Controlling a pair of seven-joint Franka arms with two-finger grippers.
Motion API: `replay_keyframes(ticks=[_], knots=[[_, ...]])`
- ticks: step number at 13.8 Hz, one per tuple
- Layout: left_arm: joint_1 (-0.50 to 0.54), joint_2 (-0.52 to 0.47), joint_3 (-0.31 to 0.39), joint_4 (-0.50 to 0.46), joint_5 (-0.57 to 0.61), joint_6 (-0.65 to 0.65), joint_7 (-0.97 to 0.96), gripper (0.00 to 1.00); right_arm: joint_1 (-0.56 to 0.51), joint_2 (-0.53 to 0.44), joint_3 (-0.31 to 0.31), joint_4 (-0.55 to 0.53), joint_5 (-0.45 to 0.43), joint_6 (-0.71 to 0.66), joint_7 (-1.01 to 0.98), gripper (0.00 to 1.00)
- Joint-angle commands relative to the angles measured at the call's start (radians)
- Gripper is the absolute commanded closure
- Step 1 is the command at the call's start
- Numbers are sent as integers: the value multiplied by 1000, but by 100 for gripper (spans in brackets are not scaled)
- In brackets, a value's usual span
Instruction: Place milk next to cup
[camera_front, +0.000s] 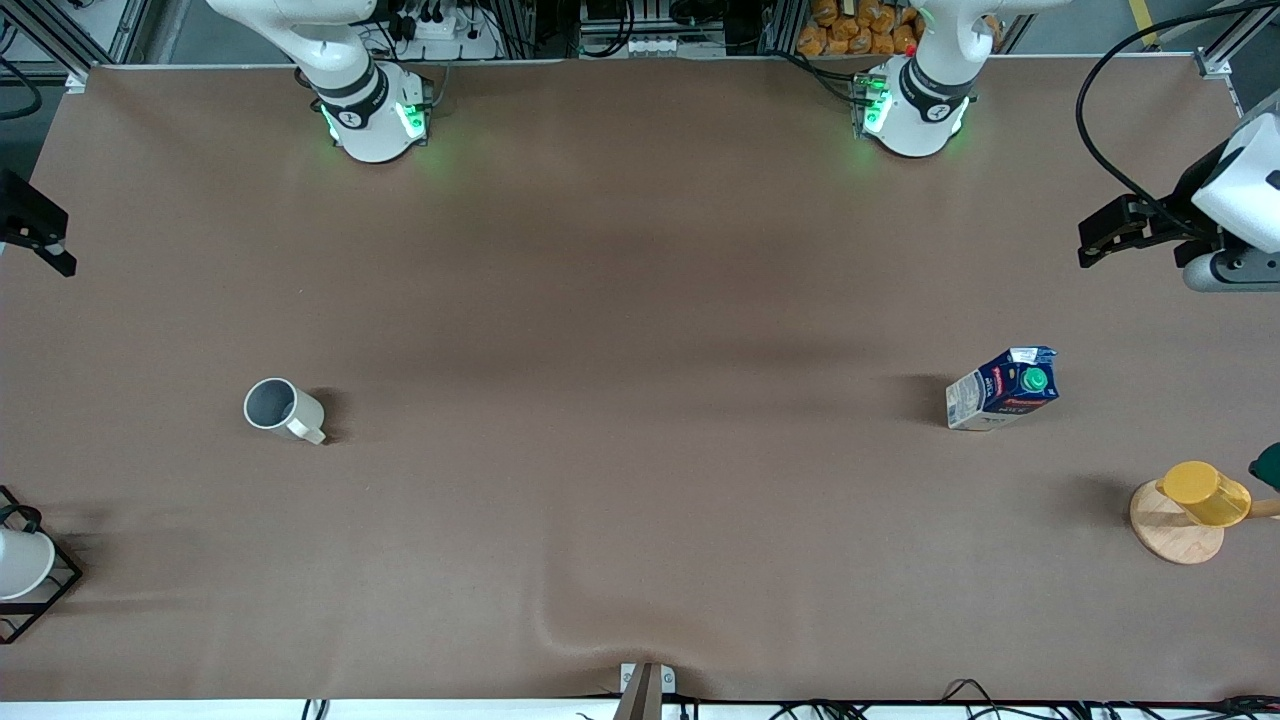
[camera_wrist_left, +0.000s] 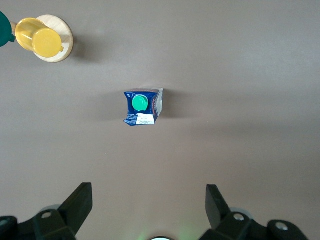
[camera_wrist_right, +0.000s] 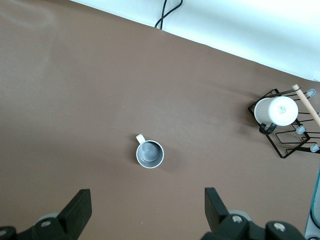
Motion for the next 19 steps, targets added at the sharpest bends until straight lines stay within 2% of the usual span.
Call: replay_keyframes(ticks=[1, 6, 9, 12, 14, 16, 19], knots=[[-3, 10, -2, 1, -5, -29, -15, 0, -1, -13, 3, -22, 8, 5, 14, 0], [-6, 13, -1, -2, -2, -30, -12, 0, 2, -3, 4, -31, 60, -29, 28, 0], [-17, 24, -5, 2, 60, -44, -6, 0, -1, 18, 4, -60, 62, -23, 62, 0], [-17, 56, -7, -2, 60, -46, -3, 0, -45, 125, 1, -62, 112, 12, 48, 0], [-3, 108, -5, -2, 59, -37, 2, 0, -45, 199, 0, -61, 102, 63, 42, 0], [6, 159, -5, -5, 59, 3, 2, 0, -55, 268, 0, -57, 100, 98, 31, 2], [23, 223, -5, -11, 56, 80, 1, 0, -122, 395, 0, -54, 111, 178, -7, 0]])
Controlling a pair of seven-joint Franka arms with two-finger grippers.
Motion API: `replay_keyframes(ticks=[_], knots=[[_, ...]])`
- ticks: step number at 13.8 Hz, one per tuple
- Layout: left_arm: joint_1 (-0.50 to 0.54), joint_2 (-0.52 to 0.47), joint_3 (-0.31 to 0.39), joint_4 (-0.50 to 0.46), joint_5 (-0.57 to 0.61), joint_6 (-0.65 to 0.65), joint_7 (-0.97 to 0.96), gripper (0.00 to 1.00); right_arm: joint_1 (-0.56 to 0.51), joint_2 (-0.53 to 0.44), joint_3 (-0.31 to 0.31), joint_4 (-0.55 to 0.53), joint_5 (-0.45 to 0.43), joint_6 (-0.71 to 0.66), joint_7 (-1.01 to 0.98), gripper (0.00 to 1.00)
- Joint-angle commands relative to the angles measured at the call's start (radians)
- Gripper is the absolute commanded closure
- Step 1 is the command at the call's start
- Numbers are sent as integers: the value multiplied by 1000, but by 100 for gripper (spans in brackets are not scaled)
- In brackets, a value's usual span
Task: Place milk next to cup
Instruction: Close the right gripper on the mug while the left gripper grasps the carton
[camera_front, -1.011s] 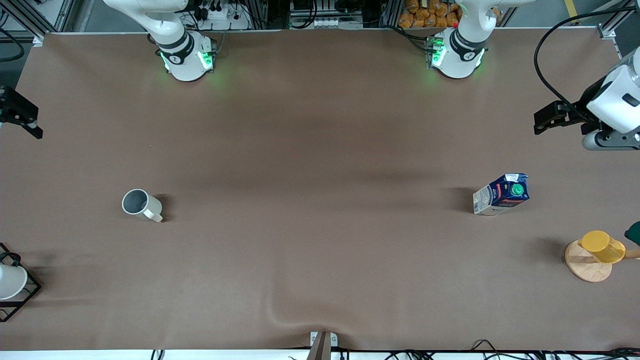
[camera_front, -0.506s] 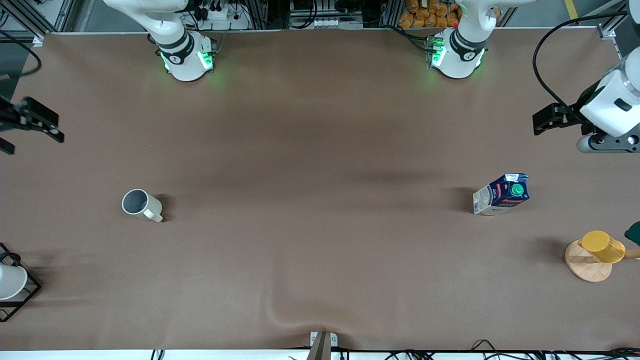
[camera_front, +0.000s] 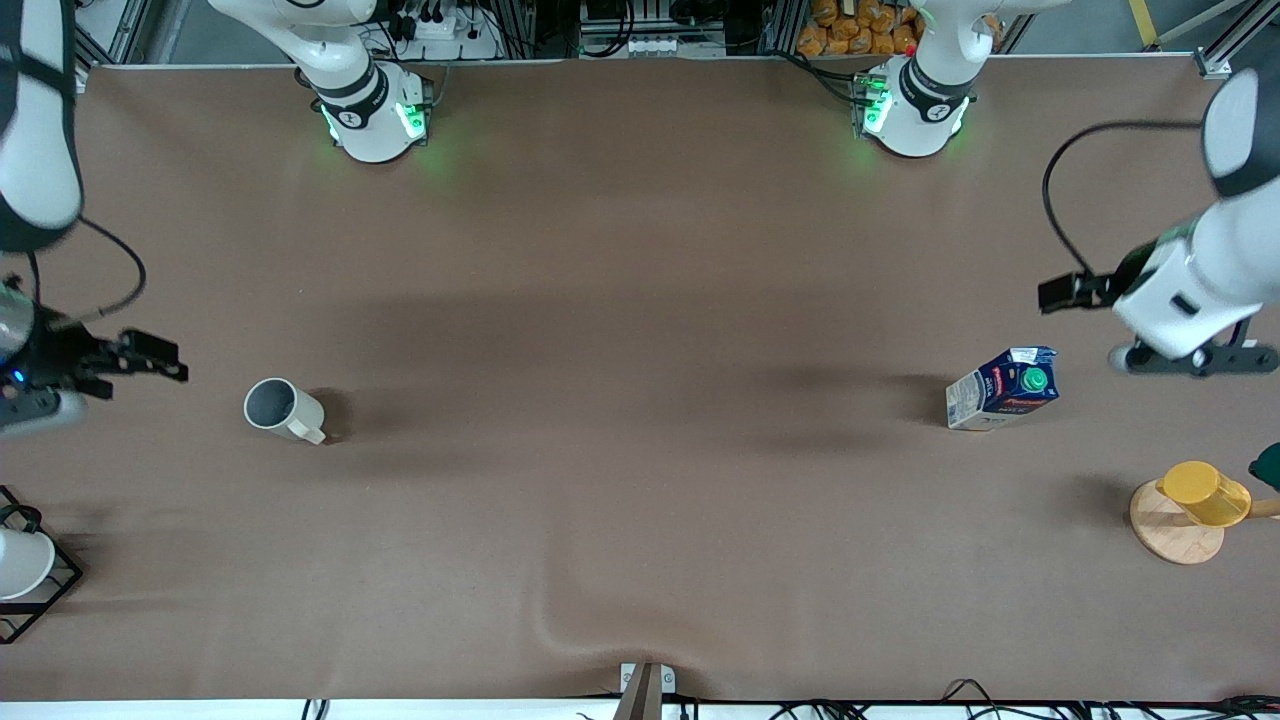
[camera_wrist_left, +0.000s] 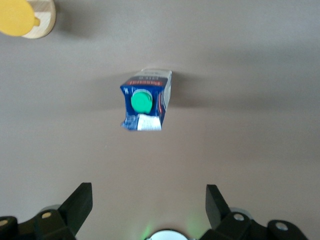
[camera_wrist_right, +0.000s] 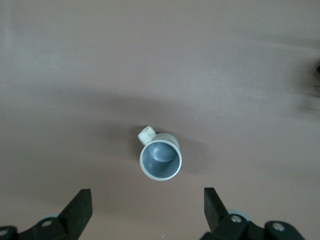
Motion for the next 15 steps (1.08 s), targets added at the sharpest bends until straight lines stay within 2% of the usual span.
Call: replay_keyframes(ticks=[1, 3, 4, 7, 9, 11, 15], knots=[[33, 49, -5, -9, 13, 80, 1, 0, -64, 102, 11, 27, 25, 37, -35, 7], [55, 52, -5, -75, 4, 169, 2, 0, -72, 140, 13, 24, 25, 39, -72, 24], [55, 53, -5, -115, 4, 215, 2, 0, -73, 160, 11, 24, 27, 45, -83, 43], [95, 90, -5, -199, 2, 324, 2, 0, -67, 205, 14, -27, 39, 85, -84, 40], [96, 124, -5, -204, 2, 347, 2, 0, -64, 202, 16, -117, 42, 196, -103, 33], [96, 144, -5, -204, 2, 355, 4, 0, -72, 205, 16, -143, 44, 252, -161, 31], [95, 150, -5, -207, 2, 352, 2, 0, -67, 214, 16, -189, 51, 296, -169, 38]])
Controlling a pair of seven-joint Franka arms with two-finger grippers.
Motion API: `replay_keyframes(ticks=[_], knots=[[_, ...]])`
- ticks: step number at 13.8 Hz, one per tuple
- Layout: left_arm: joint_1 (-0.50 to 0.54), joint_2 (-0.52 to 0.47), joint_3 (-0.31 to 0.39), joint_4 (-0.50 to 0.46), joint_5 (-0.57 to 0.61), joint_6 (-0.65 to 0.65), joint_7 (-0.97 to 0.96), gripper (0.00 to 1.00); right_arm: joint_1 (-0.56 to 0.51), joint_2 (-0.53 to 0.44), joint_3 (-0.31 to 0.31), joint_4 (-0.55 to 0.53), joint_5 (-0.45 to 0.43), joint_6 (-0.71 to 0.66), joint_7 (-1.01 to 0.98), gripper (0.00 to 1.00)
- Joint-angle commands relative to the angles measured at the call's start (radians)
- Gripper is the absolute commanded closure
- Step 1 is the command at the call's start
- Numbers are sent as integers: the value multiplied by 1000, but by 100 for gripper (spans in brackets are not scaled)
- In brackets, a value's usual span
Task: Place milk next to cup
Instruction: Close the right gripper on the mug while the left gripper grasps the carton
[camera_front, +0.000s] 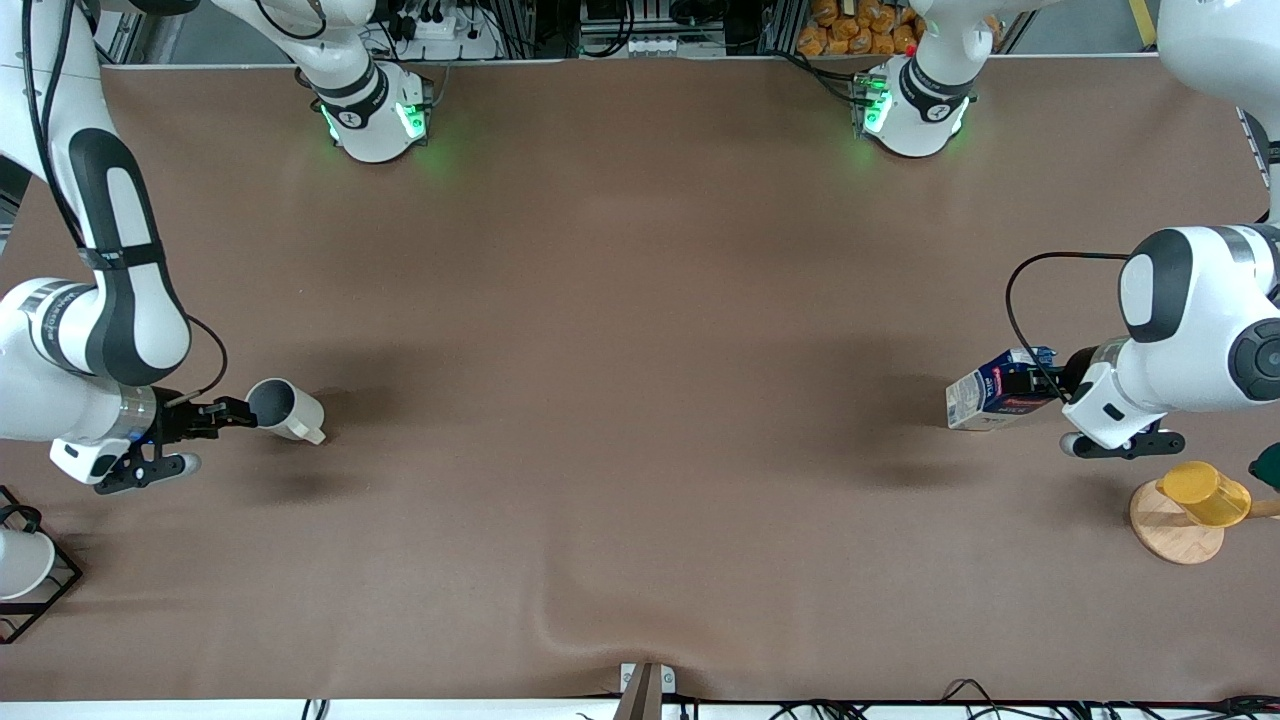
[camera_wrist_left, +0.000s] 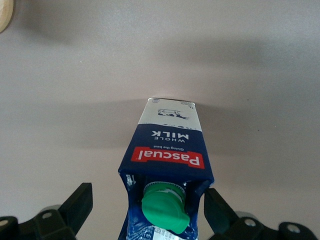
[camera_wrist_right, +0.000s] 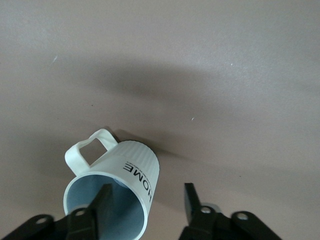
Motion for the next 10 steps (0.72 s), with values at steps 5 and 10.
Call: replay_keyframes(ticks=[5, 10], knots=[[0, -29, -28, 0, 2, -35, 4, 0, -9, -23, 10, -132, 22, 141, -111, 73], [5, -16, -28, -1, 2, -40, 33, 0, 4, -44, 11, -111, 25, 98, -73, 100]])
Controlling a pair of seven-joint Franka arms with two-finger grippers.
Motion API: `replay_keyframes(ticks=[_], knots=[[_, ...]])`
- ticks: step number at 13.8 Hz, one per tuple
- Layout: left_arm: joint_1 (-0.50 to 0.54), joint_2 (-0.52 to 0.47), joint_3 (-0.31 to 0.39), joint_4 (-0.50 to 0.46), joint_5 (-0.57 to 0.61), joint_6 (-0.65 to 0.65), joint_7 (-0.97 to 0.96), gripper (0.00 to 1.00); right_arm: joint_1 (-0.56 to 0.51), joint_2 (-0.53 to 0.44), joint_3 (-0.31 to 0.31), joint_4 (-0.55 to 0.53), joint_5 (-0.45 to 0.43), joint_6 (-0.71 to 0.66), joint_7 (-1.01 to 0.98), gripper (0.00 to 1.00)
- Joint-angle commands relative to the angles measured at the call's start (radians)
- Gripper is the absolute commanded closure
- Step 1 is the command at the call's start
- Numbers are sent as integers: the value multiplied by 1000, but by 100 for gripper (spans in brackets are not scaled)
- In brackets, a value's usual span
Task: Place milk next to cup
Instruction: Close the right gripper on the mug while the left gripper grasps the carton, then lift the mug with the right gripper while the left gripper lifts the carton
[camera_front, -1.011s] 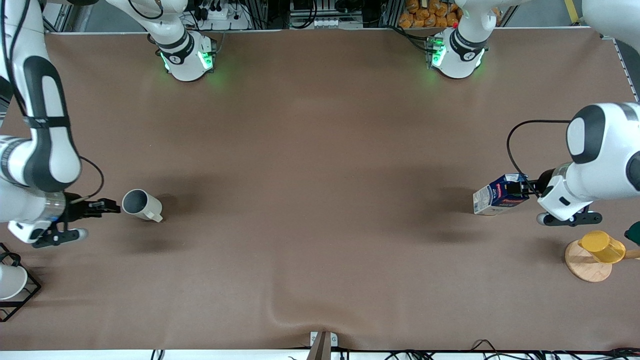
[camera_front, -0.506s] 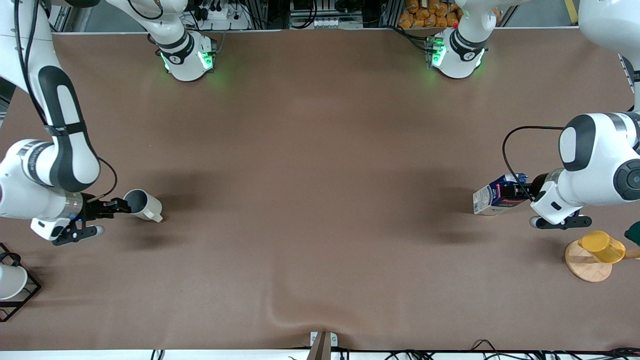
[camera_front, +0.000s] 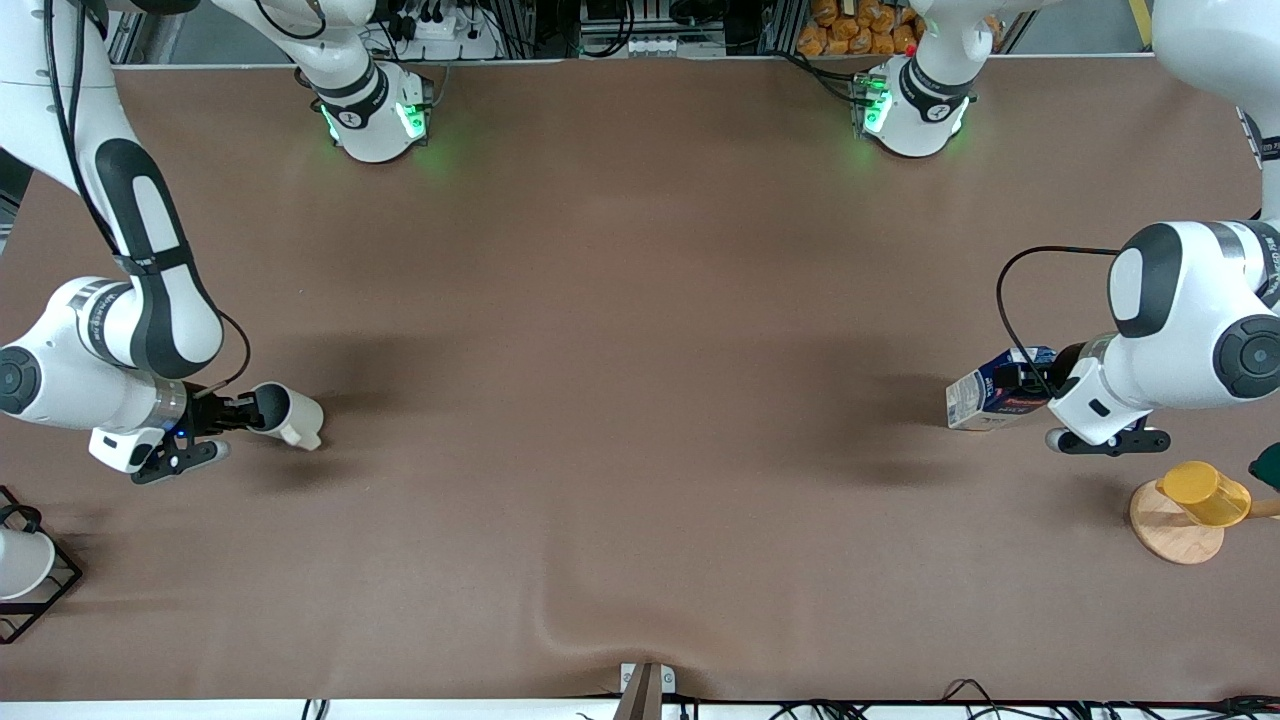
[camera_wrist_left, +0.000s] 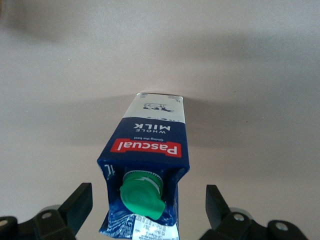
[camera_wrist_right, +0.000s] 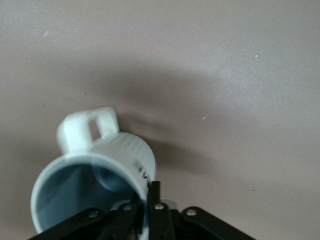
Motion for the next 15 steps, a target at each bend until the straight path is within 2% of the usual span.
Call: replay_keyframes(ticks=[1, 3, 6, 9, 10, 13, 15], knots=[[6, -5, -3, -4, 4, -14, 25, 0, 26, -52, 7, 24, 29, -87, 87, 100], [6, 3, -3, -4, 4, -14, 25, 0, 84, -85, 7, 91, 29, -225, 234, 100], [5, 15, -3, -4, 4, -14, 25, 2, 200, -154, 7, 104, 41, -275, 423, 100], [5, 25, -1, -4, 4, -14, 23, 19, 343, -170, 21, 148, 66, -277, 671, 100], [5, 29, -1, -4, 5, -15, 23, 28, 395, -168, 32, 173, 95, -277, 766, 100], [5, 29, -1, -4, 4, -17, 23, 58, 574, -153, 35, 231, 101, -267, 990, 100], [5, 23, -1, -1, 4, -27, 25, 69, 694, -139, 32, 237, 93, -243, 1163, 100]])
